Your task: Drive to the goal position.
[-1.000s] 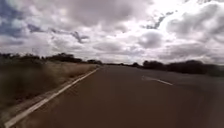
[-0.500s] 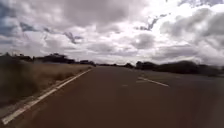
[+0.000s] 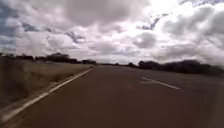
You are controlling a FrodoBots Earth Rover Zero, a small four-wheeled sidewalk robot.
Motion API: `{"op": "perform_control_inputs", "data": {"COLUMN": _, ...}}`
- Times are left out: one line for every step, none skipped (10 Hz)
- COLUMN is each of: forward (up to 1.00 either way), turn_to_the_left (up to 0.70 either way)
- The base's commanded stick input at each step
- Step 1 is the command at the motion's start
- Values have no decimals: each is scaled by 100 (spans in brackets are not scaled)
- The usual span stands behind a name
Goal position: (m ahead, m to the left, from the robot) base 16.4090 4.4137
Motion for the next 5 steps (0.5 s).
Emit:
{"op": "perform_control_inputs", "data": {"forward": 85, "turn_to_the_left": -34}}
{"op": "perform_control_inputs", "data": {"forward": 85, "turn_to_the_left": 0}}
{"op": "perform_control_inputs", "data": {"forward": 85, "turn_to_the_left": 0}}
{"op": "perform_control_inputs", "data": {"forward": 85, "turn_to_the_left": 0}}
{"op": "perform_control_inputs", "data": {"forward": 85, "turn_to_the_left": 0}}
